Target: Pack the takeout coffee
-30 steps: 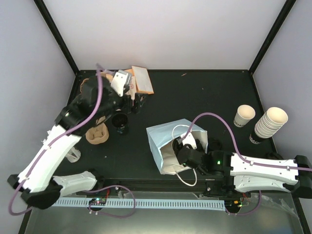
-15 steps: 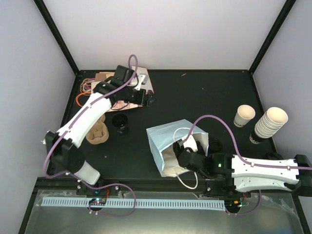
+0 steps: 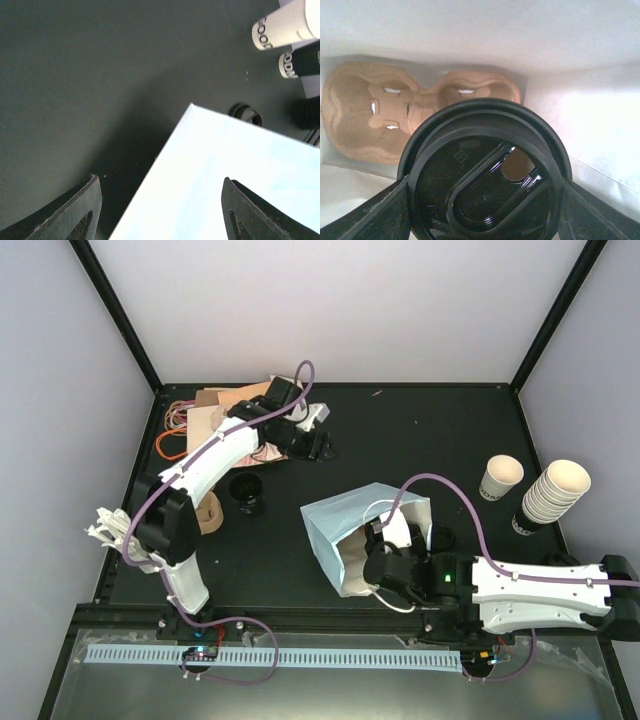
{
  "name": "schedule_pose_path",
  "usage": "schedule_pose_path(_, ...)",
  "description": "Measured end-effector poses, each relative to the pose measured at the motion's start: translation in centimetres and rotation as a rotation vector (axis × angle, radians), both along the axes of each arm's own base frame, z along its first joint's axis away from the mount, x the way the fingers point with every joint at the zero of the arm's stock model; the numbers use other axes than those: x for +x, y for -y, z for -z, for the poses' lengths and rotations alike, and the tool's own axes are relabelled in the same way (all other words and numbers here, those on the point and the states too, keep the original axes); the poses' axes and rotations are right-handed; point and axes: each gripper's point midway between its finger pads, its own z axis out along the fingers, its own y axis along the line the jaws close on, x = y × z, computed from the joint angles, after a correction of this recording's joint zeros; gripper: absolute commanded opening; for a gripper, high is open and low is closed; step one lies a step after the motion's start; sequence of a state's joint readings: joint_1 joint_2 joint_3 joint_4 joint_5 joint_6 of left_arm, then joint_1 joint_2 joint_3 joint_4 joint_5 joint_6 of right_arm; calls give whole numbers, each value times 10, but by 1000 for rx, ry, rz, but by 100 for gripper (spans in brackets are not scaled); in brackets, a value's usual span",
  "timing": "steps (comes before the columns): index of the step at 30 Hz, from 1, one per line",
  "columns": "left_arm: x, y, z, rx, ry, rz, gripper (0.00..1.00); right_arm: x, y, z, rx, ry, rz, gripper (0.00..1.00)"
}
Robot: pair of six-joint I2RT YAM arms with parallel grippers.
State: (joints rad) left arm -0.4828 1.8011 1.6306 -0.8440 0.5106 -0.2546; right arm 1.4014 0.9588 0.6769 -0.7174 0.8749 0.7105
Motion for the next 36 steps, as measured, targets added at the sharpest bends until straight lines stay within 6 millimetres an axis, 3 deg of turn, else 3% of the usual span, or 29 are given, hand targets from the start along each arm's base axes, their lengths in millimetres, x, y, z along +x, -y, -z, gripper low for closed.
schedule_pose_path(10,-33,3,47,-9,-113,37,59,5,-6,-13,41,63,-11,58)
schedule_pose_path(16,-33,20,58,-23,-115,54,58,5,-5,-6,31,60,-10,58)
schedule_pose_path(23,-32,22,68,-36,-118,35,57,3,2,10,14,44,-4,58)
schedule_pose_path(36,-25,28,105,-36,-161,24,57,3,3,11,50,51,-5,58)
